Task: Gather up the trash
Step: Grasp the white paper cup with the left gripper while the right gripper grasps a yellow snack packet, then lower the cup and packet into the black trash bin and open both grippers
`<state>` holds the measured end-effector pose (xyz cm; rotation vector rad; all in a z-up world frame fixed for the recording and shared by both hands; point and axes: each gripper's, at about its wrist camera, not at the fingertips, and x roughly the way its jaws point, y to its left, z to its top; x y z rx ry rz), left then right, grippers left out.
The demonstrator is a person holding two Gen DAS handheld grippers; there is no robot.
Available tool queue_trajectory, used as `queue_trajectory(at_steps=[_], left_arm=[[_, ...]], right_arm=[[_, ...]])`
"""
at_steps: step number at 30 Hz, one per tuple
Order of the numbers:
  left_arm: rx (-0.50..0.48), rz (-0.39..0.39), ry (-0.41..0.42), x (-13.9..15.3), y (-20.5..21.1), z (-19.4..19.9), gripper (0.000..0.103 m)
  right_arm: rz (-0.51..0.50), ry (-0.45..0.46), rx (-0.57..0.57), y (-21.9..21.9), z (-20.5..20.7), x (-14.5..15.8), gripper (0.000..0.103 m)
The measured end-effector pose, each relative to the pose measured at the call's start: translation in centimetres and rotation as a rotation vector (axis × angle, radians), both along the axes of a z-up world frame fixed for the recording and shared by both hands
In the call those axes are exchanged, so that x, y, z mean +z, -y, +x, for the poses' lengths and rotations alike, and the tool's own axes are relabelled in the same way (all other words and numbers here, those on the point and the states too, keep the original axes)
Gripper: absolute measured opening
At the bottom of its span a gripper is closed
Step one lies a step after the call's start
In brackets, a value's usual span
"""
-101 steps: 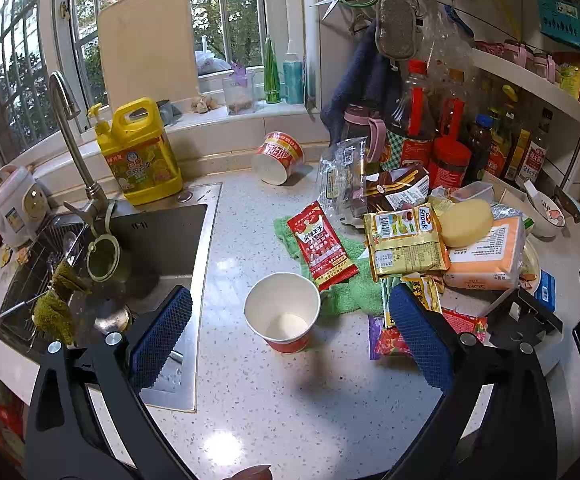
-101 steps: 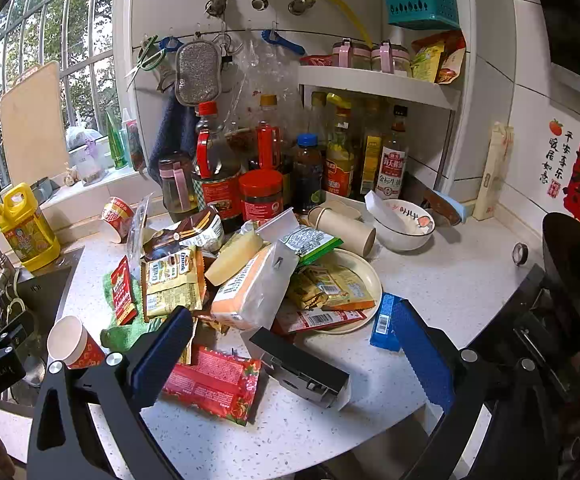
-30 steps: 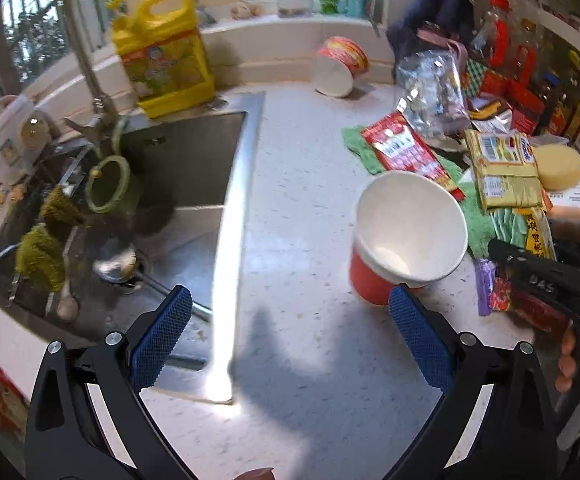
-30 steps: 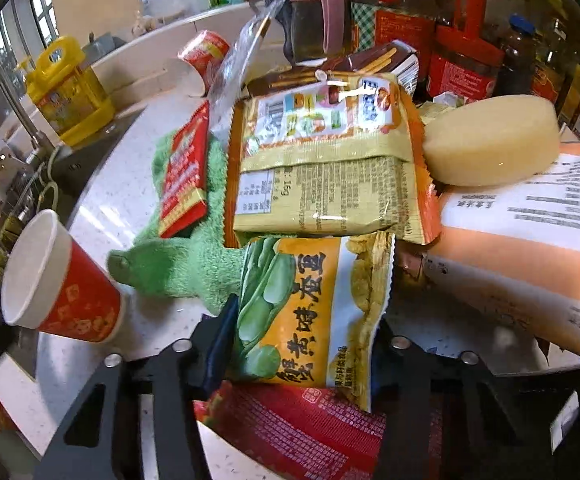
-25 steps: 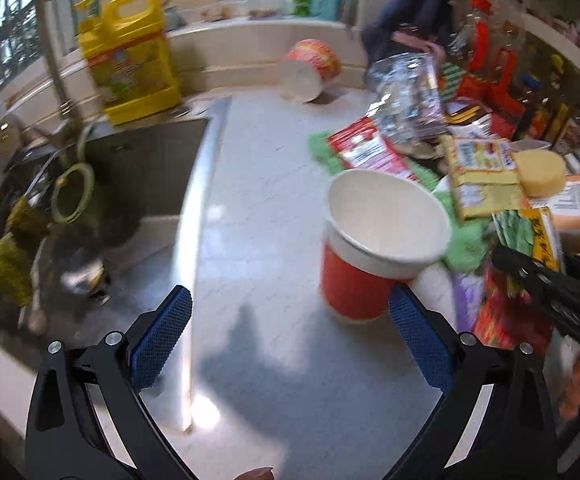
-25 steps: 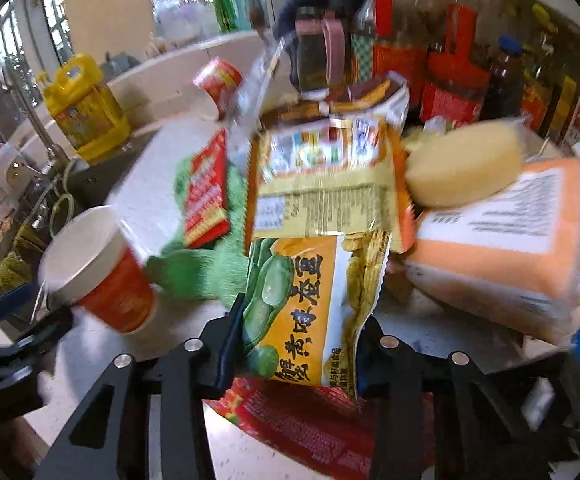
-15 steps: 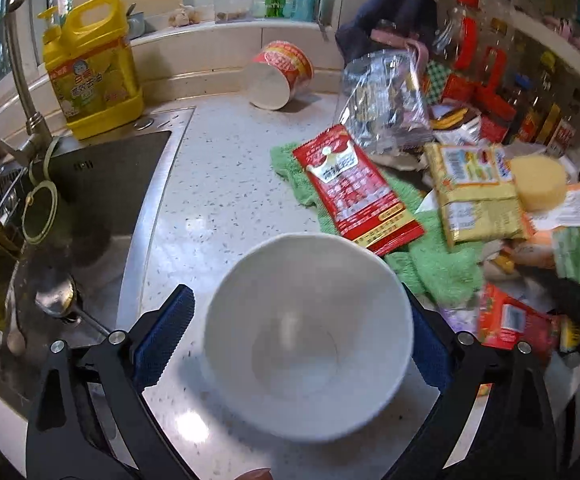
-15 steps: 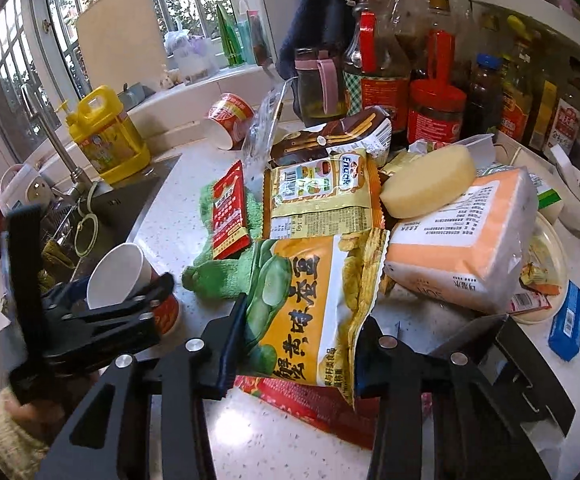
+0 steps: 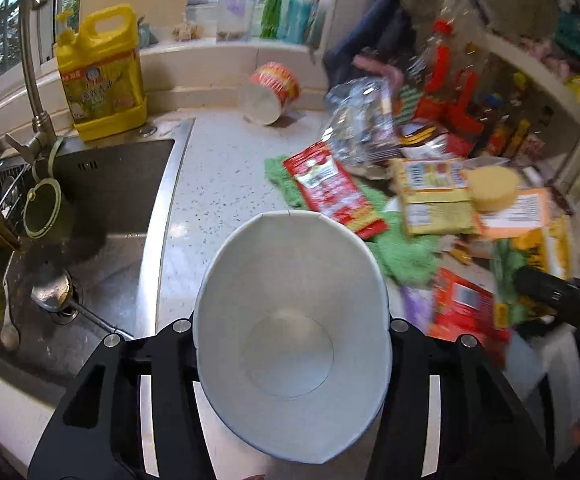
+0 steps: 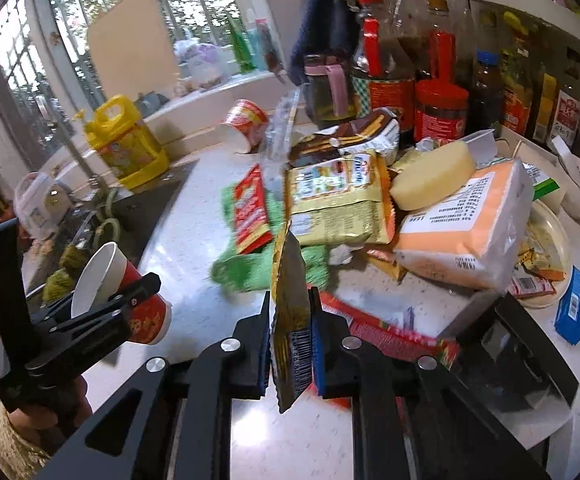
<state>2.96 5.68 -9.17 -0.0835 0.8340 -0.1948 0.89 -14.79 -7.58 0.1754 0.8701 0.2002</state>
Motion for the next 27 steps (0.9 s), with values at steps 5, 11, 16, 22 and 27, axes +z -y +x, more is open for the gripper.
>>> queue_trajectory(at_steps=[5, 11, 16, 22, 27], left_arm=[[-0.183, 0.004, -0.014, 0.8, 1.3, -8.5, 0.051], [-0.435, 0.060, -0.247, -6.7, 4.8, -16.7, 0.052], [-0.476, 0.140, -0.396, -15.9, 7.4, -16.9, 0.052], [-0.443, 0.164, -0.484, -21.4, 9.2, -15.7, 0.088], [-0.420, 0.185, -0.461, -20.2, 9.0, -15.1, 0.094]], right_arm=[[-0.012, -0.048, 0.108, 0.4, -6.9, 0.8, 0.016], [-0.064, -0.294, 0.135, 1.2, -14.9, -6.0, 0.016], [-0.068, -0.390, 0.041, 2.4, -15.8, -13.3, 0.016], [-0.122, -0.402, -0.030, 3.5, -16.0, -18.9, 0.095], [-0.104, -0.340, -0.069, 5.3, -16.3, -16.6, 0.092]])
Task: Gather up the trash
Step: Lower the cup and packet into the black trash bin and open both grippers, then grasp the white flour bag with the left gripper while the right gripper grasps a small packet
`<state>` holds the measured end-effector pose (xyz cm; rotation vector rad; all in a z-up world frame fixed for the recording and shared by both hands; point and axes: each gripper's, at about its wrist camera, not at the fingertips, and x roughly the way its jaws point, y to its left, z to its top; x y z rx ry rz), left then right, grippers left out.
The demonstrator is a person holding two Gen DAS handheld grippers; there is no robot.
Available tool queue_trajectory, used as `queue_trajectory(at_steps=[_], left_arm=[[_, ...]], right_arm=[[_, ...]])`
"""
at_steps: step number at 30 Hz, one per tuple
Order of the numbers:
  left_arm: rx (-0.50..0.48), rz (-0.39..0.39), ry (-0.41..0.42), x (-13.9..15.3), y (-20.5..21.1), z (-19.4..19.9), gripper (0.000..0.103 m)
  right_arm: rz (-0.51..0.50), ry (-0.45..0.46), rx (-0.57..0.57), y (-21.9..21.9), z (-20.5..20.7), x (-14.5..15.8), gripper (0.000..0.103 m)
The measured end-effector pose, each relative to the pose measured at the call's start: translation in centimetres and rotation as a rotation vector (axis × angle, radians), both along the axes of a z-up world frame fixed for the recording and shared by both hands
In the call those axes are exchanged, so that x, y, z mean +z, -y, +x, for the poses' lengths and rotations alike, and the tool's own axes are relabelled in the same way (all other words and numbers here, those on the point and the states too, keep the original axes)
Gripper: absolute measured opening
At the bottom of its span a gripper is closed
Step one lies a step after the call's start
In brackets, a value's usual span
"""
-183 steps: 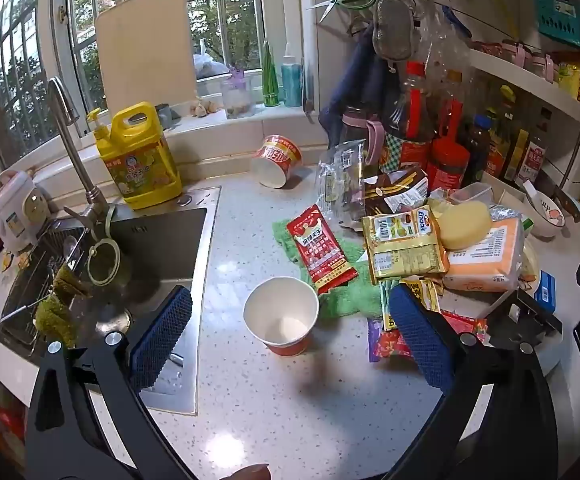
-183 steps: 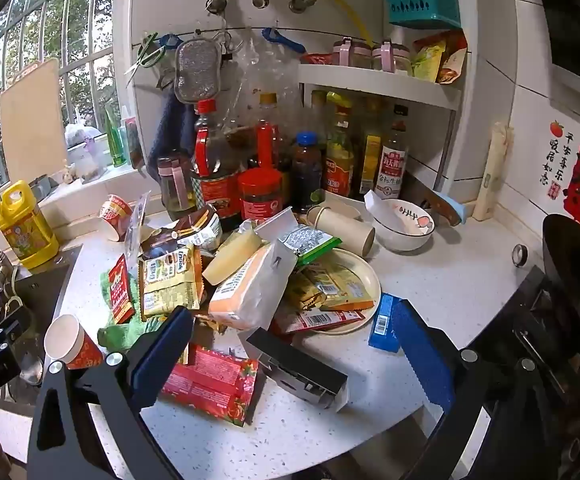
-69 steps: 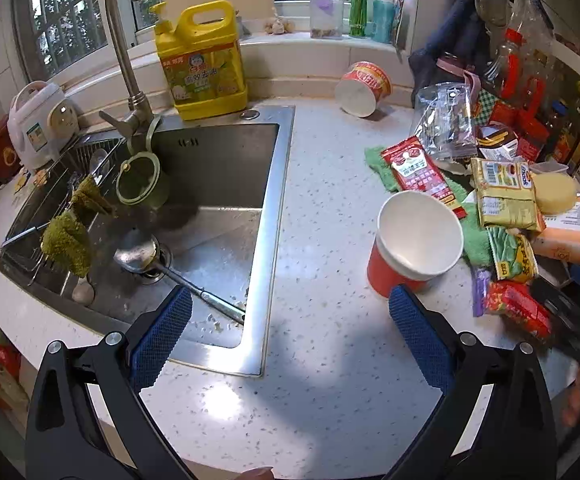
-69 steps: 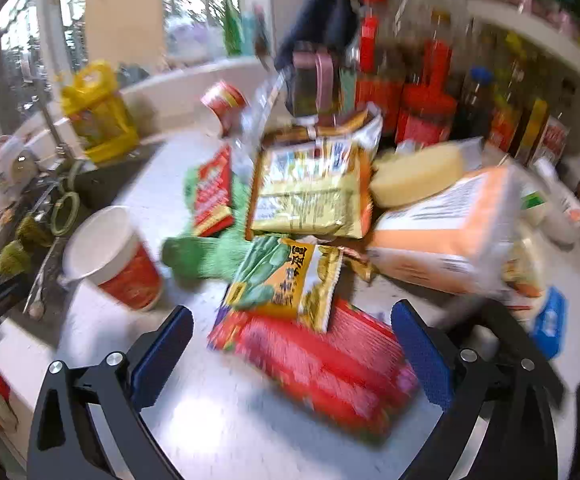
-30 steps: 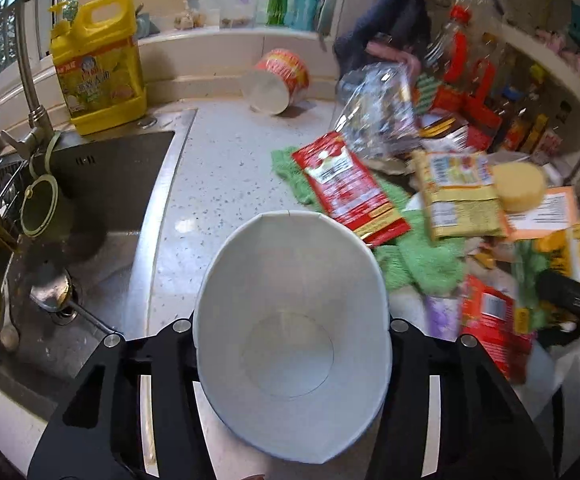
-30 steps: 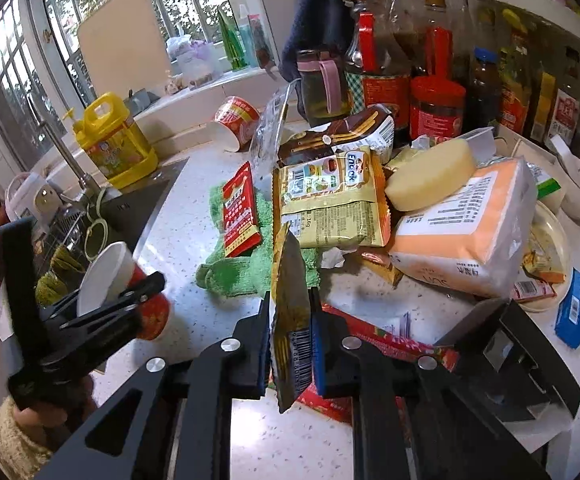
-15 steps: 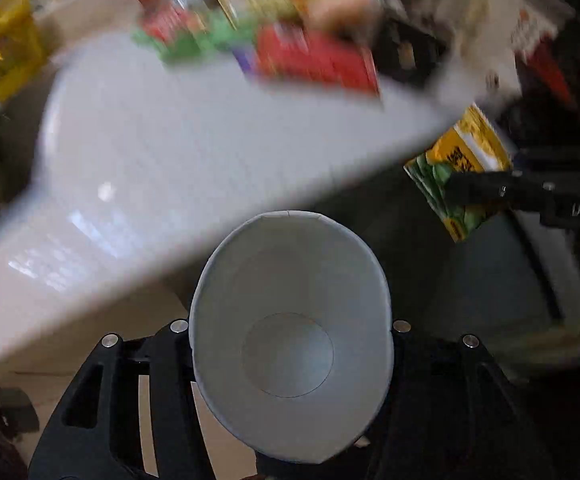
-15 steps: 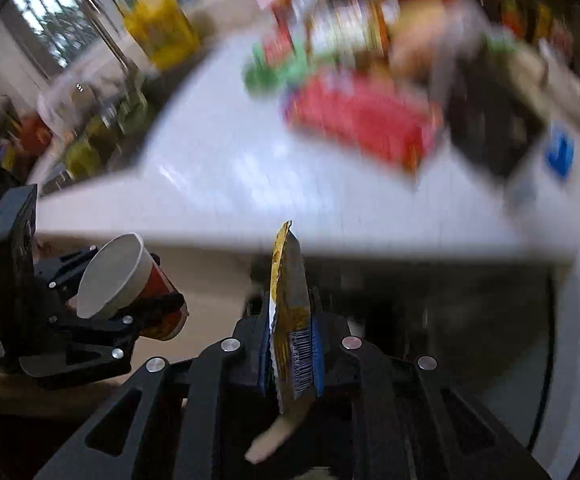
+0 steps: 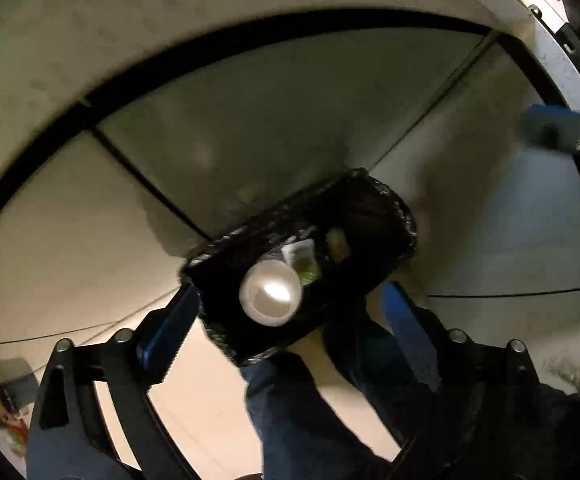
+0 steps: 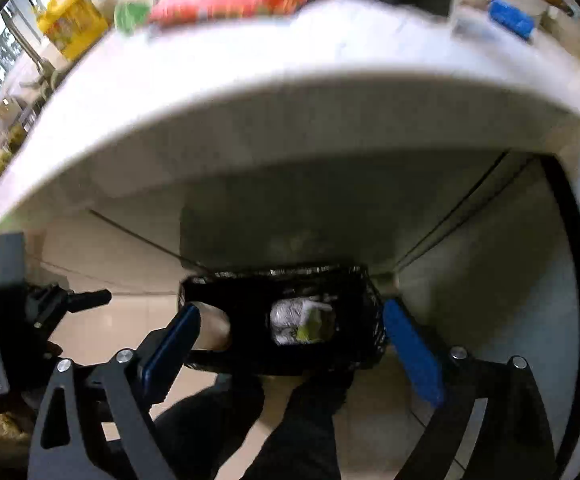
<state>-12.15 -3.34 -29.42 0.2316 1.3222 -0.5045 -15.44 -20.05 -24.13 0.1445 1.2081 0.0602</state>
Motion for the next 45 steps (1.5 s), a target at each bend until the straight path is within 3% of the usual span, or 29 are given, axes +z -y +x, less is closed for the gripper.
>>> queue_trajectory(at_steps=[4, 6, 10, 13, 19, 21, 22, 23, 26, 31, 33, 35, 39, 42, 45], left_arm=[[0.018, -0.001, 0.055, 3.2, -1.9, -0.4, 0.094], [0.029, -0.011, 0.082, 4.9, -2.8, -1.0, 0.094], [0.039, -0.063, 0.155, 9.3, -3.5, -1.4, 0.094], [0.036, -0.096, 0.221, 11.7, -3.4, -1.3, 0.095], [0.050, -0.177, 0.265, 15.8, -2.9, 0.2, 0.095], [0.065, -0.222, 0.253, 16.2, -2.7, 1.5, 0.095], [0.072, -0.242, 0.251, 16.5, -2.5, 2.2, 0.095], [0.074, -0.266, 0.253, 17.0, -2.1, 3.3, 0.095], [0.069, -0.294, 0.266, 17.2, -1.1, 5.9, 0.095], [0.086, -0.347, 0.227, 17.2, 1.5, 10.8, 0.095], [0.061, -0.315, 0.265, 17.6, 3.3, 12.0, 0.095], [-0.016, -0.231, 0.371, 18.2, 6.7, 12.7, 0.095], [-0.136, 0.012, 0.667, 18.3, 14.1, 12.2, 0.095], [-0.177, 0.082, 0.760, 17.7, 17.6, 12.8, 0.096], [-0.204, 0.110, 0.798, 16.6, 20.4, 14.2, 0.096]], right_arm=[[-0.006, 0.139, 0.024, 1.1, -0.2, 6.5, 0.097], [-0.005, 0.275, 0.033, 1.4, 0.2, 11.3, 0.098], [-0.086, 0.470, 0.026, 2.8, 1.4, 16.5, 0.098], [-0.133, 0.506, 0.032, 4.9, 4.1, 17.1, 0.098], [-0.153, 0.415, 0.050, 7.5, 10.9, 12.6, 0.098], [-0.135, 0.388, 0.063, 7.8, 12.8, 11.9, 0.074], [-0.104, 0.368, 0.079, 7.9, 13.4, 11.6, 0.042], [-0.051, 0.346, 0.096, 7.8, 13.8, 11.4, 0.027], [-0.096, 0.366, 0.096, 6.9, 13.1, 12.1, 0.024], [-0.010, 0.455, 0.047, 7.5, 9.4, 16.1, 0.024], [-0.017, 0.487, 0.013, 7.9, 7.6, 17.5, 0.024], [-0.023, 0.508, -0.036, 8.7, 6.1, 18.5, 0.024], [-0.023, 0.534, -0.134, 10.5, 3.4, 19.7, 0.024], [-0.028, 0.531, -0.185, 11.7, 1.9, 19.8, 0.024], [-0.020, 0.518, -0.222, 12.6, 1.1, 19.6, 0.025]])
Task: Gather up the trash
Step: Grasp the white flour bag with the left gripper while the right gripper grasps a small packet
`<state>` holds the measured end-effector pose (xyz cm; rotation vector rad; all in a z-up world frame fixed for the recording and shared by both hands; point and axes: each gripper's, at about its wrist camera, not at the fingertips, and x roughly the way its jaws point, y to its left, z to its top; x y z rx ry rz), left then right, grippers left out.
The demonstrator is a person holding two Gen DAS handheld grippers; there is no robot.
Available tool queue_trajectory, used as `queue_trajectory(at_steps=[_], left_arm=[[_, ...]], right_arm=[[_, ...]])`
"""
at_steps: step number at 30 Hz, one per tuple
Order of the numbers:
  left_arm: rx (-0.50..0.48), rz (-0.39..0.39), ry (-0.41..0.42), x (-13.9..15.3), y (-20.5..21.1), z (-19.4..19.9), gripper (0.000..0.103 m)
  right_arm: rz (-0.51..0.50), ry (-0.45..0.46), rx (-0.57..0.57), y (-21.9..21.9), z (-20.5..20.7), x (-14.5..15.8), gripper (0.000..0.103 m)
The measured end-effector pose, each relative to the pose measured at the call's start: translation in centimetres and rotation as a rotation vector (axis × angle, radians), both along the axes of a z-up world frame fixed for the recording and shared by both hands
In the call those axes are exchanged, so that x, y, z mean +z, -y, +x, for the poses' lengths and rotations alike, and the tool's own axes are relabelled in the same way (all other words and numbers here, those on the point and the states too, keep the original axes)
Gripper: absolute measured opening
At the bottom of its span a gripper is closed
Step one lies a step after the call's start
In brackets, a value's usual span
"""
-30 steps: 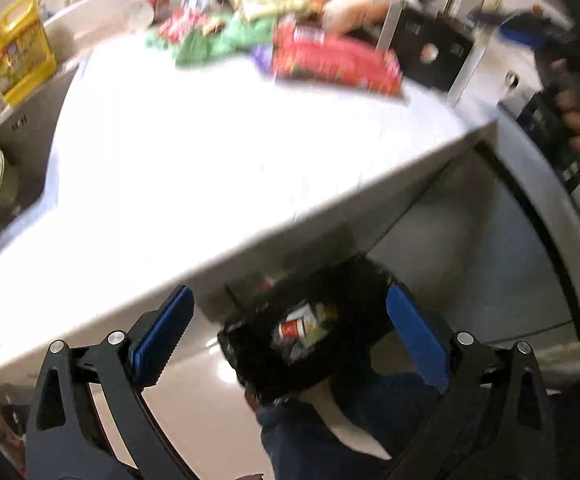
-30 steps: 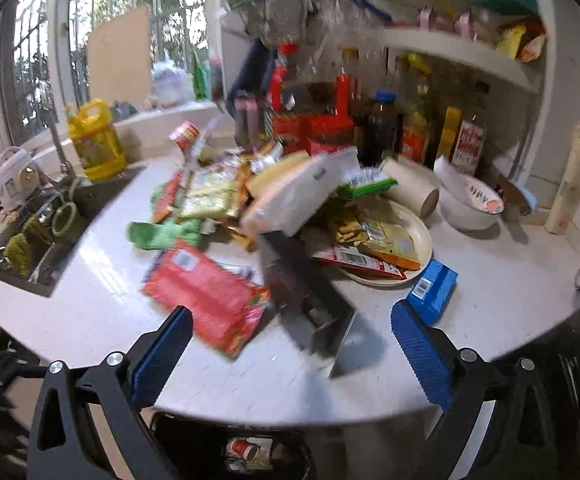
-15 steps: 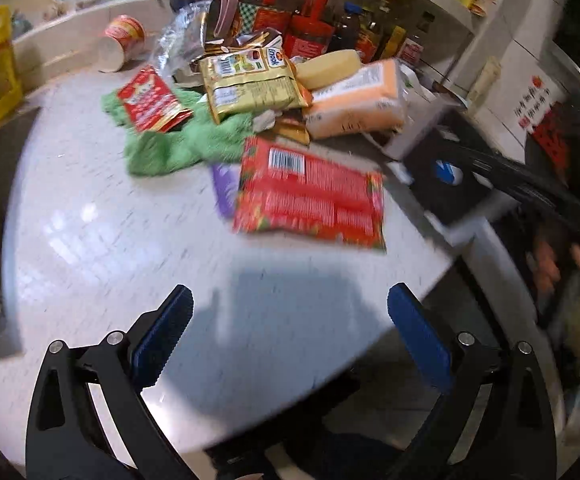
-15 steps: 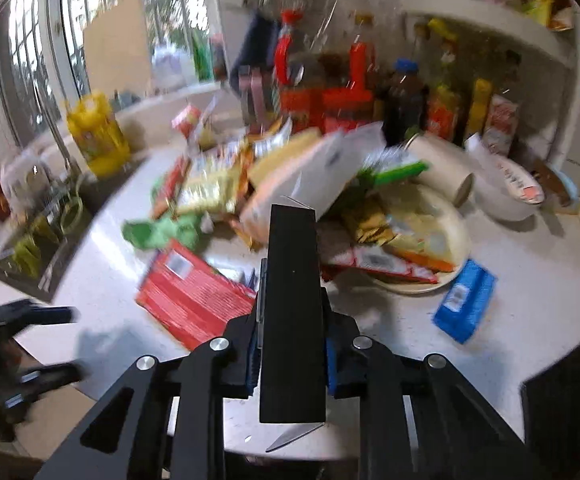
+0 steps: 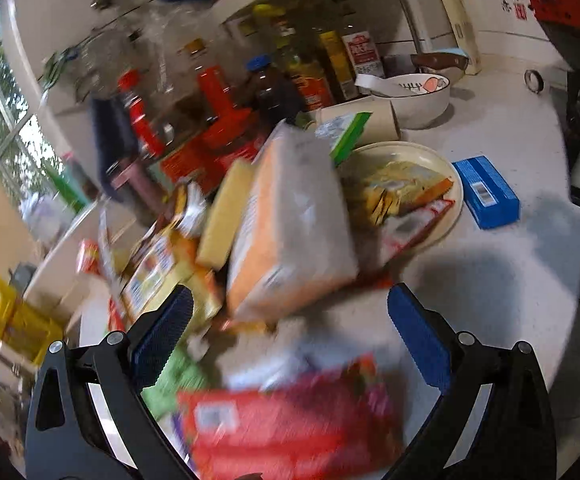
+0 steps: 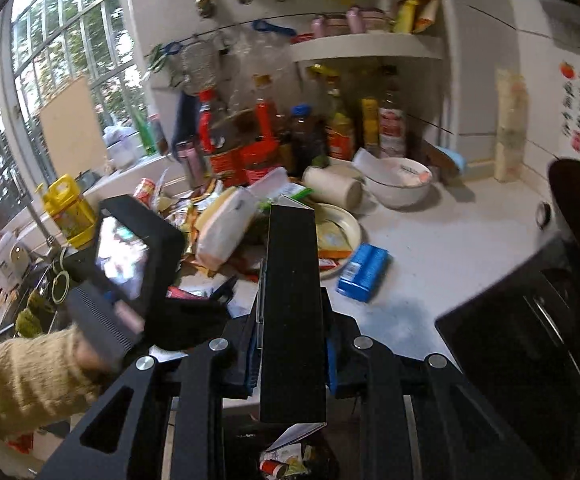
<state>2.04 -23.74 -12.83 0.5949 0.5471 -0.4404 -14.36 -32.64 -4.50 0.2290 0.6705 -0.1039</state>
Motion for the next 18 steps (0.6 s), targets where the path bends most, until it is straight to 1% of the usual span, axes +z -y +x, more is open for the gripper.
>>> queue_trajectory(at_steps=[3, 4, 5, 6, 7, 8, 9, 10, 12, 14, 18], left_arm=[[0.005, 0.015, 0.018, -0.5, 1.3, 1.2, 0.096], [0.008, 0.007, 0.017, -0.5, 1.5, 1.7, 0.093], [0.015, -0.007, 0.024, -0.3, 1.5, 2.0, 0.072], [0.036, -0.020, 0.022, 0.0, 1.3, 2.5, 0.048], [0.057, -0.031, 0.012, 0.3, 1.0, 2.6, 0.037], [0.059, -0.071, -0.008, 0.7, 0.5, 2.8, 0.034], [0.060, -0.115, -0.030, 1.1, -0.3, 3.0, 0.033], [0.072, -0.141, -0.037, 1.6, -1.2, 3.0, 0.032], [0.080, -0.165, -0.034, 2.1, -2.1, 2.7, 0.031], [0.070, -0.223, -0.044, 3.2, -3.8, 1.9, 0.031], [0.066, -0.306, -0.064, 5.9, -8.1, -0.7, 0.031]], right_arm=[[0.013, -0.011, -0.012, 0.4, -0.2, -0.4, 0.025], [0.013, -0.014, -0.013, 0.4, -0.2, -0.6, 0.025], [0.013, -0.017, -0.013, 0.3, -0.1, -0.8, 0.025], [0.015, -0.018, -0.013, 0.3, -0.2, -0.9, 0.025], [0.020, -0.017, -0.012, 0.3, -0.1, -1.0, 0.025], [0.026, -0.016, -0.008, 0.2, 0.1, -1.1, 0.025], [0.025, -0.013, -0.005, 0.0, 0.1, -1.1, 0.025], [0.026, -0.010, 0.000, -0.1, 0.3, -1.1, 0.025], [0.031, -0.006, 0.017, -0.5, 0.8, -1.1, 0.025], [0.035, 0.002, 0.034, -1.0, 1.3, -1.0, 0.025], [0.031, 0.016, 0.075, -2.3, 2.2, -0.5, 0.025]])
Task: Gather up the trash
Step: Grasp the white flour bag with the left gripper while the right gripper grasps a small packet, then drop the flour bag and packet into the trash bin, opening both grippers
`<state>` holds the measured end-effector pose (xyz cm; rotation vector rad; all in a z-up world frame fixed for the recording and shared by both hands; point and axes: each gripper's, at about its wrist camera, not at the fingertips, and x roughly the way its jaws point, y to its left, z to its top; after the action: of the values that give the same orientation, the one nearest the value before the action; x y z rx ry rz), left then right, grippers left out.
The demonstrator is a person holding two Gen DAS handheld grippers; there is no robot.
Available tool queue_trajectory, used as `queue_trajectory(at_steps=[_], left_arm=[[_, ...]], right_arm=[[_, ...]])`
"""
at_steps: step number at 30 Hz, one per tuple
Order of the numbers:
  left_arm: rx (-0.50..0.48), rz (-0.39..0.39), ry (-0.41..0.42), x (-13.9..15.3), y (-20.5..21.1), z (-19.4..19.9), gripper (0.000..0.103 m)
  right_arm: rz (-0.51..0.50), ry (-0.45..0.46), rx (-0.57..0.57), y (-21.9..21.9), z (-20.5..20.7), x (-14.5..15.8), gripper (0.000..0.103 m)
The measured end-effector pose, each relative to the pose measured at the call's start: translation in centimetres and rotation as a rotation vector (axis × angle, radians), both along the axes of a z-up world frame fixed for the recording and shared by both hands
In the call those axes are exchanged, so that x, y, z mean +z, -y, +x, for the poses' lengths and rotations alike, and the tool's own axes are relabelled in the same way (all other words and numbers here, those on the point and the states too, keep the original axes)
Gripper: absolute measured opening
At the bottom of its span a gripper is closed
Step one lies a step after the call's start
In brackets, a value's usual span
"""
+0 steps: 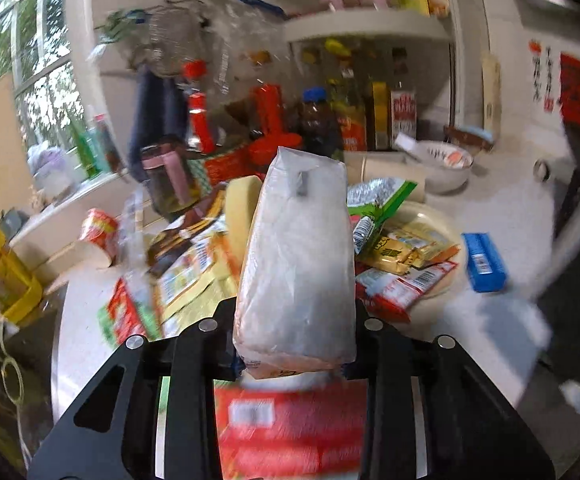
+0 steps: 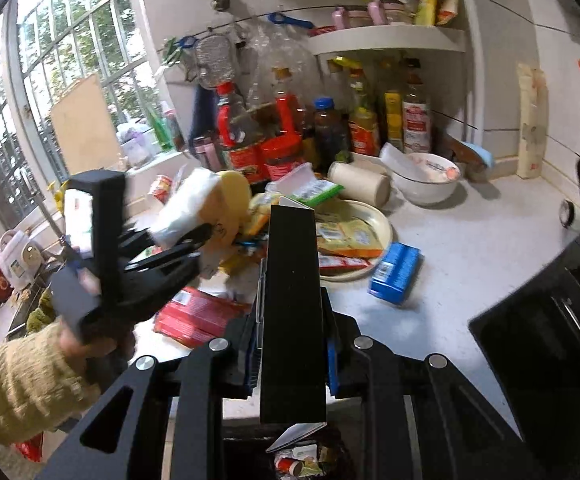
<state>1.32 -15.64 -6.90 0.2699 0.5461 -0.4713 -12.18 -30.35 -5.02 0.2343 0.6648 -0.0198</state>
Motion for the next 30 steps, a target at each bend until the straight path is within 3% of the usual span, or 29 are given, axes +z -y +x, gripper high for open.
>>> queue_trajectory(at_steps=[4, 8, 12, 13, 17, 20, 26, 27, 28, 29, 30], left_arm=[[-0.016, -0.064, -0.039, 2.6, -5.4, -4.2, 0.031], [-0.045, -0.082, -0.122, 3.1, -10.5, -8.7, 0.032], [-0.102, -0.057, -0.334, 0.5, -14.6, -13.1, 0.032], [-0.119, -0.045, -0.410, -0.8, -15.3, -14.2, 0.032], [-0.111, -0.004, -0.579, -6.3, -16.7, -16.9, 0.032], [-0.093, 0.047, -0.655, -11.6, -16.3, -17.1, 0.033], [-0.113, 0.122, -0.724, -21.2, -14.4, -16.2, 0.035], [-0.116, 0.123, -0.741, -22.2, -14.1, -16.0, 0.038], [-0.111, 0.146, -0.731, -23.0, -13.6, -15.8, 0.058], [-0.109, 0.166, -0.712, -23.3, -13.2, -15.6, 0.087], [-0.114, 0.177, -0.698, -23.3, -12.8, -15.5, 0.092]], right_arm=[[-0.004, 0.012, 0.070, -2.1, 0.3, 0.9, 0.024], [-0.013, -0.030, 0.188, -5.1, -0.3, 1.0, 0.024], [-0.017, -0.138, 0.316, -7.7, -2.7, -0.2, 0.024], [-0.013, -0.171, 0.343, -8.3, -3.2, -0.7, 0.024], [-0.001, -0.344, 0.413, -10.7, -5.4, -5.0, 0.024], [-0.014, -0.436, 0.415, -11.7, -5.6, -9.7, 0.024], [-0.054, -0.577, 0.402, -12.2, -4.2, -19.3, 0.025], [-0.075, -0.604, 0.406, -12.3, -3.9, -21.0, 0.025], [-0.088, -0.614, 0.399, -12.3, -3.7, -22.0, 0.033], [-0.100, -0.619, 0.380, -12.1, -3.4, -22.7, 0.061], [-0.107, -0.620, 0.359, -12.0, -3.2, -22.9, 0.074]])
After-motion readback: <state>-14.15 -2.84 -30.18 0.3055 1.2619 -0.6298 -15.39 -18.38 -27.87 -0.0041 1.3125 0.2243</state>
